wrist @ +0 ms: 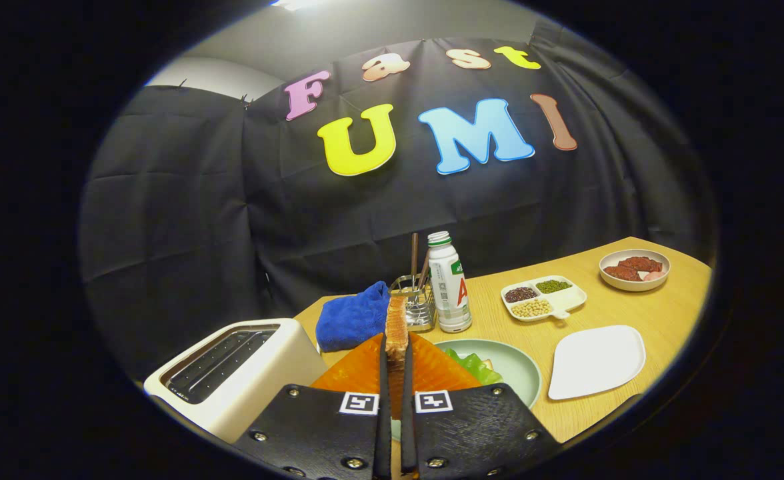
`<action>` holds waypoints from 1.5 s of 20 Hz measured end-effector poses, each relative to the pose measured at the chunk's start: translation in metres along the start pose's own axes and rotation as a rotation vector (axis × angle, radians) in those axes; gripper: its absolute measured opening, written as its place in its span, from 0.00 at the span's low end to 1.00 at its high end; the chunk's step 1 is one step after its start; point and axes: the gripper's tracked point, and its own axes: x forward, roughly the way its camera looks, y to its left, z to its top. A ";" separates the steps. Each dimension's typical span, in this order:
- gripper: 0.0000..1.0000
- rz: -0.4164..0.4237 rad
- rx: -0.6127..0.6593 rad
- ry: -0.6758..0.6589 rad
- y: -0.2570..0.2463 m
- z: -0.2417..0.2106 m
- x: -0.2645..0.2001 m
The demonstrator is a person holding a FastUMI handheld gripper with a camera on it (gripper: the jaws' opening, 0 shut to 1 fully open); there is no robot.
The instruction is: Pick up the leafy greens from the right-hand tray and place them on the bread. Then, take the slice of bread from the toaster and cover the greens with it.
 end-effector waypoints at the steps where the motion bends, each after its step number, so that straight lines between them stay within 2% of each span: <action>1: 0.06 -0.018 -0.020 0.019 -0.004 -0.006 0.003; 6: 0.12 -0.085 0.008 0.056 -0.030 -0.018 0.003; 7: 0.19 -0.103 0.007 0.070 -0.036 -0.019 0.003; 9: 0.22 -0.129 0.007 0.091 -0.046 -0.019 0.002; 10: 0.28 -0.136 0.006 0.103 -0.051 -0.024 0.004; 13: 0.28 -0.144 0.008 0.124 -0.060 -0.026 0.005; 16: 0.34 -0.159 -0.040 0.133 -0.066 -0.028 0.003; 24: 0.41 -0.186 -0.166 0.154 -0.074 -0.034 -0.002; 27: 0.53 -0.222 -0.223 0.136 -0.085 -0.027 -0.004; 30: 0.54 -0.209 -0.221 0.111 -0.088 -0.021 -0.008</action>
